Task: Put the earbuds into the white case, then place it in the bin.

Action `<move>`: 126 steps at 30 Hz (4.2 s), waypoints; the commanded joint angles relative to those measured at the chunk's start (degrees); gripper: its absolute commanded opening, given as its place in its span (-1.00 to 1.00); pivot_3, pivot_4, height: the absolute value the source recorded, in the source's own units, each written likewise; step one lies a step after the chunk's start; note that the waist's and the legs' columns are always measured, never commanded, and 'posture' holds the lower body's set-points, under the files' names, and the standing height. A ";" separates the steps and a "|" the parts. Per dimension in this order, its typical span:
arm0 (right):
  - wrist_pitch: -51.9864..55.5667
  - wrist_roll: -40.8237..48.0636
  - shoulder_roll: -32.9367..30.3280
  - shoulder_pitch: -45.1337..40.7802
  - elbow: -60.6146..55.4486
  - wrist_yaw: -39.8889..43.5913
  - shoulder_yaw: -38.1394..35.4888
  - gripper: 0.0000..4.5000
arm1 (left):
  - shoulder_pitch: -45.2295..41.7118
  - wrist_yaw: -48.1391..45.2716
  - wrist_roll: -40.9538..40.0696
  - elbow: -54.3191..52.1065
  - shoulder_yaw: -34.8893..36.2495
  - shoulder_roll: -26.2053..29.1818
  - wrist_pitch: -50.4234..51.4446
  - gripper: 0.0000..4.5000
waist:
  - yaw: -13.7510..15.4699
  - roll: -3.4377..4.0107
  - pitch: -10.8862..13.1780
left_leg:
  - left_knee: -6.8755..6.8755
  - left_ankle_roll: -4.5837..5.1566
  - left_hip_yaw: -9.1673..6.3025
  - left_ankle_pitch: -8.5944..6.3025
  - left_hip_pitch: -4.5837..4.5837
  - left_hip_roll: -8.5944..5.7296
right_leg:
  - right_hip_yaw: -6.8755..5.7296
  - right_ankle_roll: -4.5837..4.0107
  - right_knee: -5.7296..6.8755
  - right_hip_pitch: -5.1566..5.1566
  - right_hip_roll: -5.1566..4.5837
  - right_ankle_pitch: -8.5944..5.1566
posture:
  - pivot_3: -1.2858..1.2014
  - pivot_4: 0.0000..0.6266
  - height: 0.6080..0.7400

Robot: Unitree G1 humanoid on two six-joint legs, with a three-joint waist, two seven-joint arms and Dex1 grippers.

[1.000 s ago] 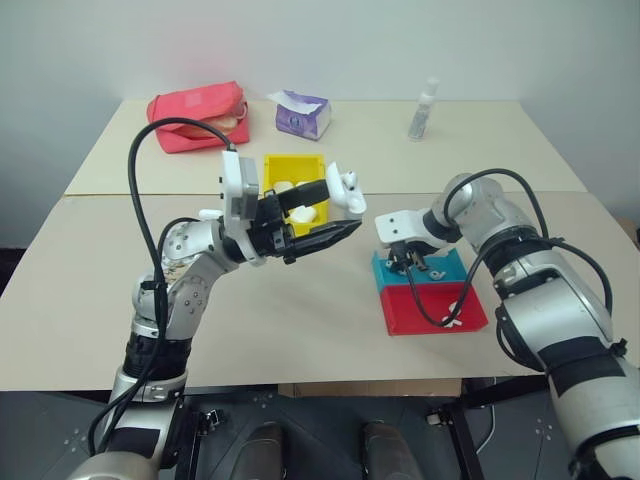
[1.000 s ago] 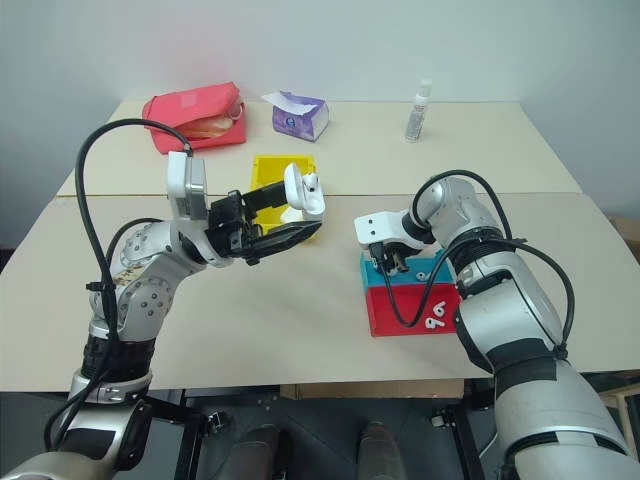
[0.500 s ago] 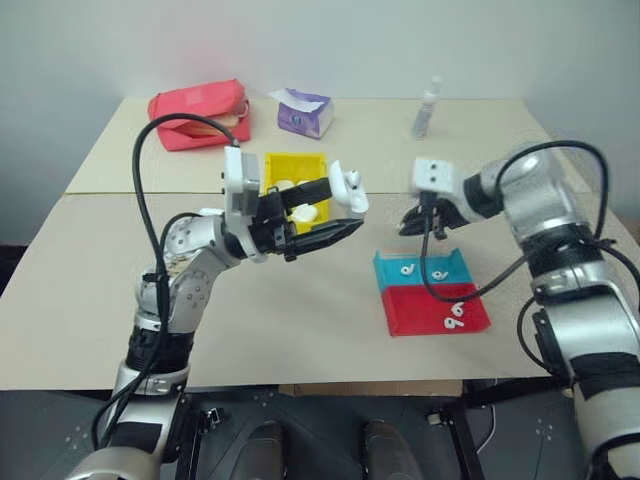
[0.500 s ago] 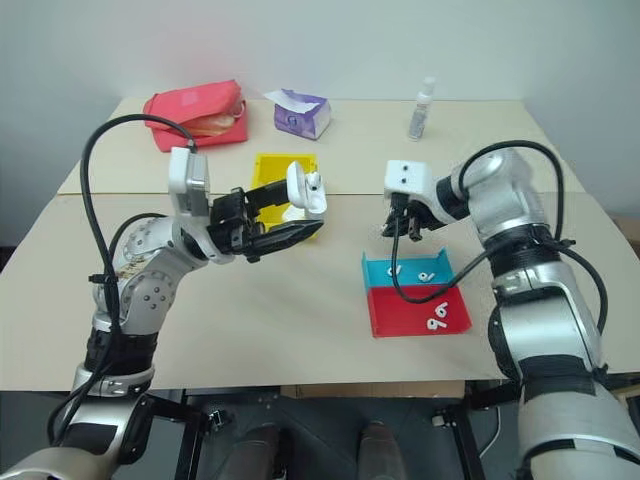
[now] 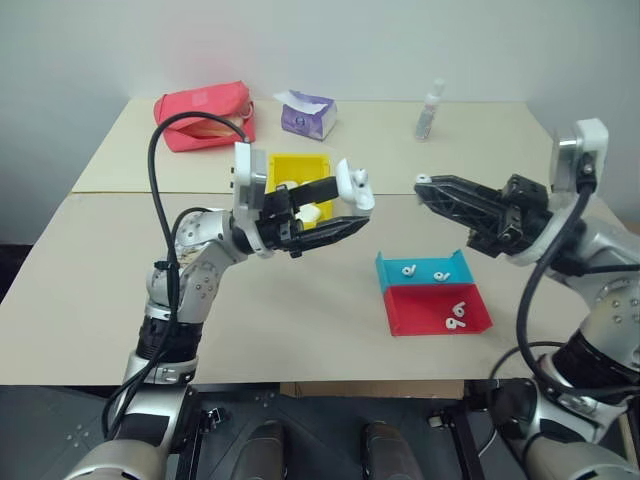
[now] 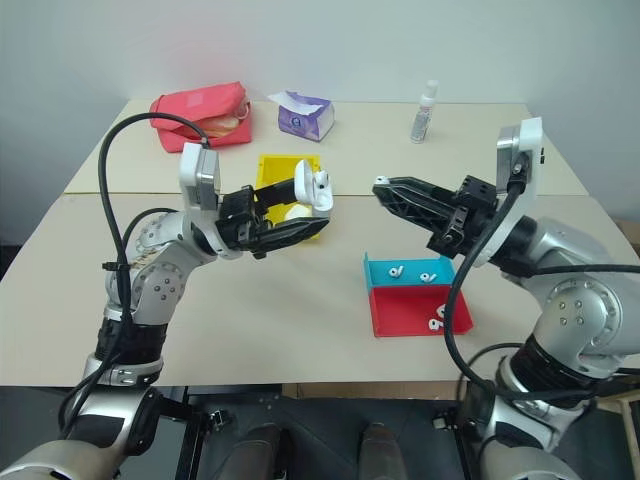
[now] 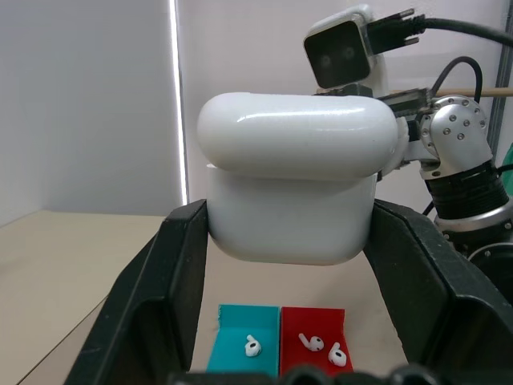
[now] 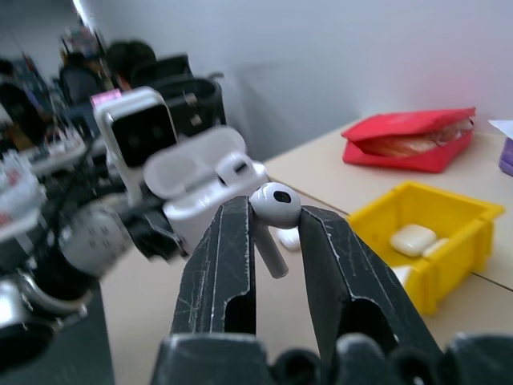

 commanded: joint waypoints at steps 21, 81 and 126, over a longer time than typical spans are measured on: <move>-4.65 23.39 3.70 4.15 -2.93 -27.09 3.98 -0.72 | -2.91 -1.47 -0.08 0.50 0.14 -1.66 -0.23 0.23 | -0.19 0.00 0.00 | 0.00 0.05 -0.05 -0.02 -0.06 -0.03 | -0.03 0.01 -0.05 0.00 0.00 0.00 | 0.03 -0.52 1.00; -29.10 41.62 -42.36 7.52 6.04 -28.32 20.56 -0.89 | -5.81 -10.25 5.00 10.55 -2.40 -2.98 -4.64 0.23 | 0.05 -0.05 0.03 | 0.05 0.19 0.14 -0.10 -0.14 -0.01 | -0.08 0.00 -0.38 0.04 0.00 -0.01 | 0.03 -0.52 1.00; -35.92 8.15 -36.02 17.27 -4.63 -11.94 25.19 -0.97 | 9.26 46.28 21.44 -6.49 12.82 1.28 11.29 0.23 | 0.58 -0.10 -0.01 | 0.34 0.15 0.04 -0.07 -0.91 -0.03 | 0.06 0.11 -0.02 -0.84 -0.03 0.12 | 0.03 -0.52 1.00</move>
